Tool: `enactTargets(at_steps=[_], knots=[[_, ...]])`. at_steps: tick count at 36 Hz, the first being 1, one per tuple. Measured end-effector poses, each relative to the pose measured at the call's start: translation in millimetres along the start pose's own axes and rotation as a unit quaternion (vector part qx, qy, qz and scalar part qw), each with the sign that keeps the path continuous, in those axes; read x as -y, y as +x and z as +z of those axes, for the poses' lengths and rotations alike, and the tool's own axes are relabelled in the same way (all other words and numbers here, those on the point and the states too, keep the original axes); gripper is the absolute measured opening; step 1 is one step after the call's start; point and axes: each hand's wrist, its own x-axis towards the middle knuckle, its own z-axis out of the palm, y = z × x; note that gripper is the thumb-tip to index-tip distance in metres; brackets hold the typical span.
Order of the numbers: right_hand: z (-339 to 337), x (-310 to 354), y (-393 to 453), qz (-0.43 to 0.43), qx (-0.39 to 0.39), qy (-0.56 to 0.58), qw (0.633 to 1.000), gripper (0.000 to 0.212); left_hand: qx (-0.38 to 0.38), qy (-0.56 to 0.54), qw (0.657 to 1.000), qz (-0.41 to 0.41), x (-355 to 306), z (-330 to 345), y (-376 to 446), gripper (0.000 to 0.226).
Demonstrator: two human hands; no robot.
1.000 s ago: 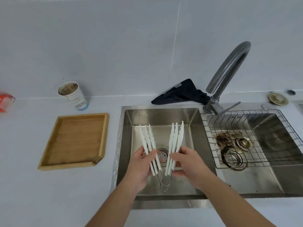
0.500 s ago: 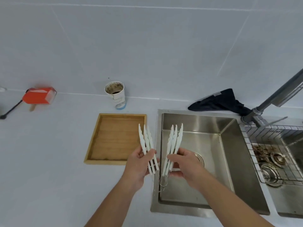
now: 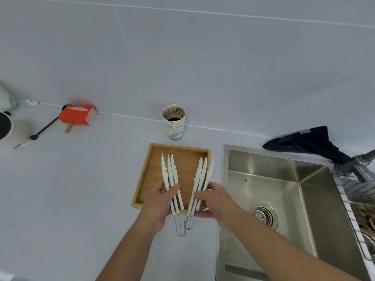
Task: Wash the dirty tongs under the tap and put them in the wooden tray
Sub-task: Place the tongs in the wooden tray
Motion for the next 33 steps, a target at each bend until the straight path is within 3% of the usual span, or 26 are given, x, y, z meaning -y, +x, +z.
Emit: enactTargets(at_steps=[18,33], knots=[[35.0,17.8,77.9,0.079,-0.015,-0.018,0.997,0.034,-0.012,0.048,0.997,-0.059,-19.0,-24.9,78.2,0.02],[33.0,18.7,96.8,0.071,-0.018,-0.075,0.994,0.041,-0.046,0.12,0.992,-0.02,-16.4,-17.8,100.4,0.037]])
